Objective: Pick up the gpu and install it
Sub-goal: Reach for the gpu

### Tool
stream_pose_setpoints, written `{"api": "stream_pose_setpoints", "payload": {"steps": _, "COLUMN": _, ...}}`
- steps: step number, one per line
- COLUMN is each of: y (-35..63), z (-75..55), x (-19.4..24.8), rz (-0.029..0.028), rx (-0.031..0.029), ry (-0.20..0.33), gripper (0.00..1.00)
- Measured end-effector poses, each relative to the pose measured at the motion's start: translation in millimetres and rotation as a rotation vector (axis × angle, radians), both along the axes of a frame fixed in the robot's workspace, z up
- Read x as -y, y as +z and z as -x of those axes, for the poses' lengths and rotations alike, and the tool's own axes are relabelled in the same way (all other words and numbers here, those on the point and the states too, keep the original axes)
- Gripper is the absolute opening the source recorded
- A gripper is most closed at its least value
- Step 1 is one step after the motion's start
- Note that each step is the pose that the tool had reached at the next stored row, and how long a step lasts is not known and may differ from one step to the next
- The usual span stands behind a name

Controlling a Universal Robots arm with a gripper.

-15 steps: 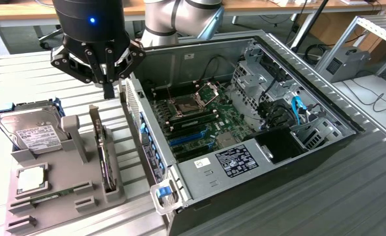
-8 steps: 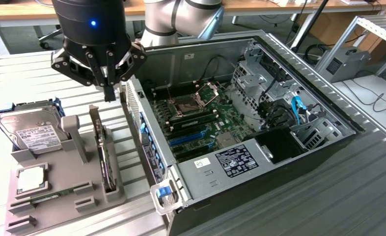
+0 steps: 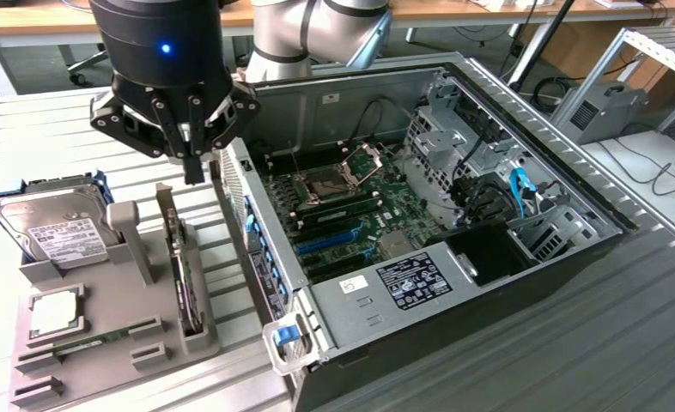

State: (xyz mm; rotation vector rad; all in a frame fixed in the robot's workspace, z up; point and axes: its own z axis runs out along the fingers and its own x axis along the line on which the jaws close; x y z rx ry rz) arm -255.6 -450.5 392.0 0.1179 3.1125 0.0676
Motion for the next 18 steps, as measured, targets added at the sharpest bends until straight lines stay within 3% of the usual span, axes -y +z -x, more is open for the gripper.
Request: {"api": "stream_pose_setpoints", "payload": {"steps": 18, "y": -0.3, "z": 0.0, "x": 17.9, "rz": 0.0, "rx": 0.0, "ry": 0.0, "gripper": 0.11}}
